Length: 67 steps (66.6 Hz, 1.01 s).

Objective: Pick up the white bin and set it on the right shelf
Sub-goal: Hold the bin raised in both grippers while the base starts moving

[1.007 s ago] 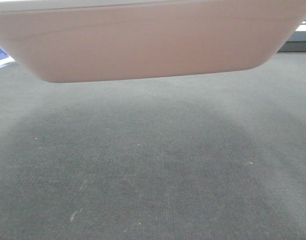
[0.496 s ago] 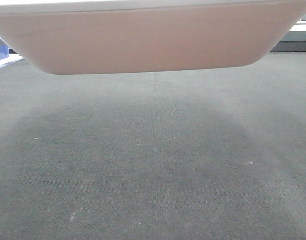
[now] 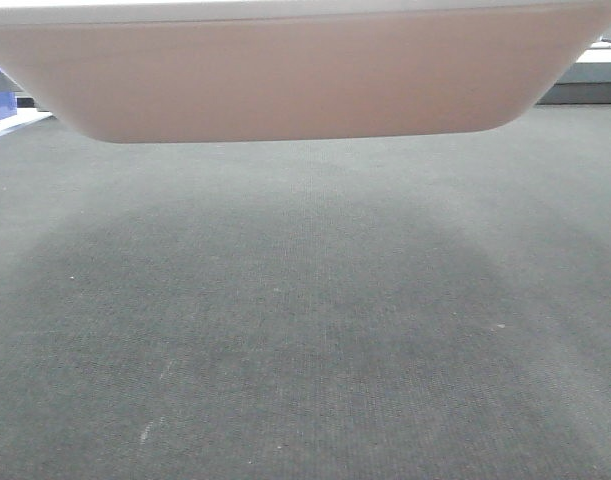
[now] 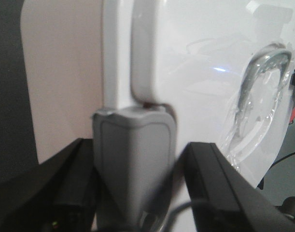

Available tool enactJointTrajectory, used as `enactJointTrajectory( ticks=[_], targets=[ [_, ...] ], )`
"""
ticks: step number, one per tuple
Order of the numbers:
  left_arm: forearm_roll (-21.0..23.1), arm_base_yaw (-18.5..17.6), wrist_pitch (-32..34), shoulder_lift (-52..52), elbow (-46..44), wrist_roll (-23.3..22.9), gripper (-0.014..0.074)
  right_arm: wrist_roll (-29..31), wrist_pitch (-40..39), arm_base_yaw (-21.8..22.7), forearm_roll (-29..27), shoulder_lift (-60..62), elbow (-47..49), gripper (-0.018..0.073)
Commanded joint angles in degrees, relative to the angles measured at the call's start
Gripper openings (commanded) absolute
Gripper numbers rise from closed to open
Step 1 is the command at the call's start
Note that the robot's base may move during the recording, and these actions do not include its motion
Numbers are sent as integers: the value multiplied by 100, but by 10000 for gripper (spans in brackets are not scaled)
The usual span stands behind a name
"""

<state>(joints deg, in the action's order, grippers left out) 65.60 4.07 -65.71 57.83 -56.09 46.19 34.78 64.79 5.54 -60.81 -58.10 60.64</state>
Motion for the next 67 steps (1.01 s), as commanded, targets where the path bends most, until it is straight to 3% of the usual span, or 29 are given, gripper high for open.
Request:
enactJointTrajectory(
  ticks=[1, 67],
  targets=[
    [1101, -114, -612, -116, -216, 213, 232, -74, 902, -101, -1213, 129, 215, 452],
    [1101, -114, -612, -116, -216, 212, 230, -173, 841, -101, -1213, 115, 215, 452]
  ],
)
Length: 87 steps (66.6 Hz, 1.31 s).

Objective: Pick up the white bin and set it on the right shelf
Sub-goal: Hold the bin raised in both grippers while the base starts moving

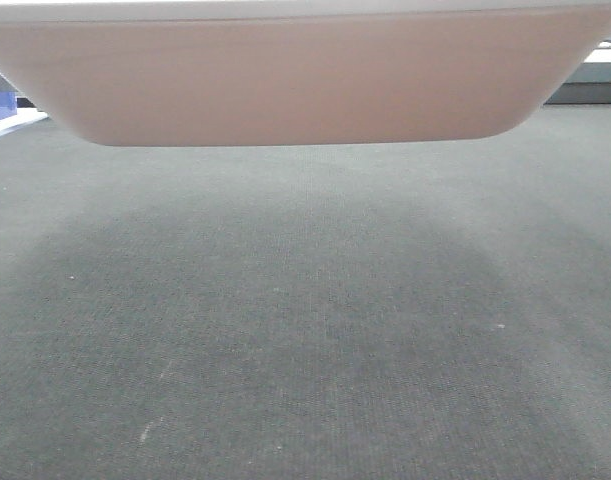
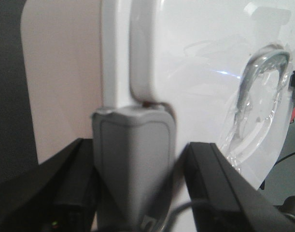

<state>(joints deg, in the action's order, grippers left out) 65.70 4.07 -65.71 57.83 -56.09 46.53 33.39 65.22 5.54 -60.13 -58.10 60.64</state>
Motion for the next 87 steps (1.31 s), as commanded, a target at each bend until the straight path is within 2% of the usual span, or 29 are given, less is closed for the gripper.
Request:
enactJointTrajectory(
  ticks=[1, 87],
  targets=[
    [1092, -114, -612, -116, -216, 177, 230, -35, 799, -101, -1281, 115, 215, 452],
    [1092, -114, -612, -116, -216, 177, 230, -35, 794, -101, -1281, 115, 215, 452]
  ],
)
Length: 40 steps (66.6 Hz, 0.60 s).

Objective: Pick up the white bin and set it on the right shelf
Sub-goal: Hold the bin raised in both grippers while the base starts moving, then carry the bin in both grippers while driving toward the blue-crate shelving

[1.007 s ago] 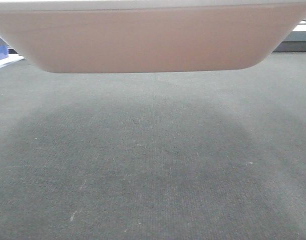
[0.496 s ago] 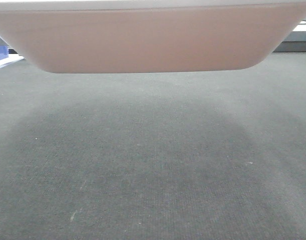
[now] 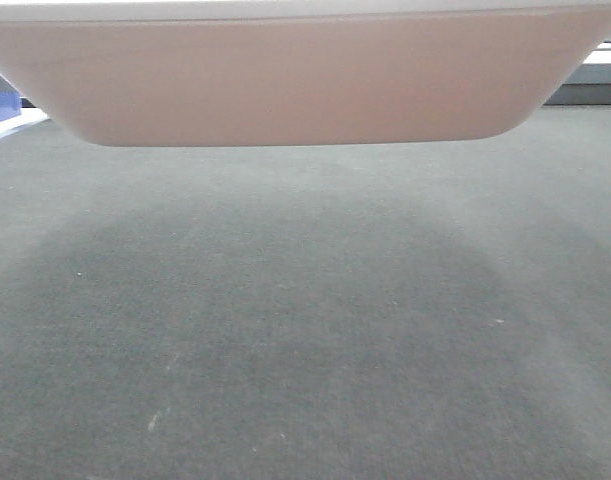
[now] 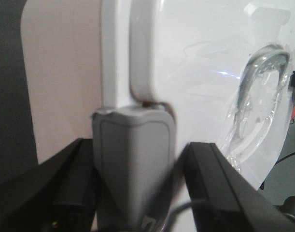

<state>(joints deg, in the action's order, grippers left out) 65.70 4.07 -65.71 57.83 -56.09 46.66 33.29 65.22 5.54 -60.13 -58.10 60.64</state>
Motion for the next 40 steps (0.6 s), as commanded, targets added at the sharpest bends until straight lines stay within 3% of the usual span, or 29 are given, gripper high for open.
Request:
enactJointTrajectory(
  ticks=[1, 40],
  targets=[
    [1092, -114, -612, -116, -216, 165, 230, -25, 788, -101, -1281, 115, 215, 452],
    [1092, -114, -603, -116, -216, 165, 230, -25, 733, -101, -1281, 115, 215, 452]
  ],
)
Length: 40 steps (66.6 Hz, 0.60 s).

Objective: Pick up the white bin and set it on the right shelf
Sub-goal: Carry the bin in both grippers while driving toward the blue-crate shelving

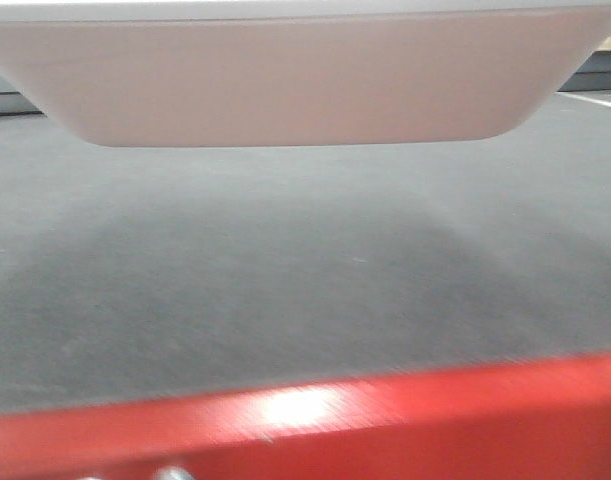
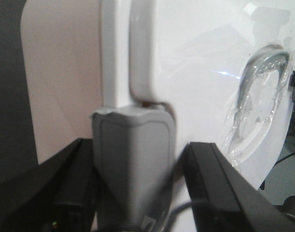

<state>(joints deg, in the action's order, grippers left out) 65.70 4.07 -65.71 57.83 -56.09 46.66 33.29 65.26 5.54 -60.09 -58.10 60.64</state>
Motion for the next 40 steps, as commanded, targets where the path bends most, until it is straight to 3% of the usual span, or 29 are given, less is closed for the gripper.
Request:
enactJointTrajectory(
  ticks=[1, 40],
  targets=[
    [1092, -114, -603, -116, -216, 165, 230, -25, 728, -101, -1285, 115, 215, 452],
    [1092, -114, -603, -160, -216, 165, 230, -25, 728, -101, -1285, 115, 215, 452]
  ],
)
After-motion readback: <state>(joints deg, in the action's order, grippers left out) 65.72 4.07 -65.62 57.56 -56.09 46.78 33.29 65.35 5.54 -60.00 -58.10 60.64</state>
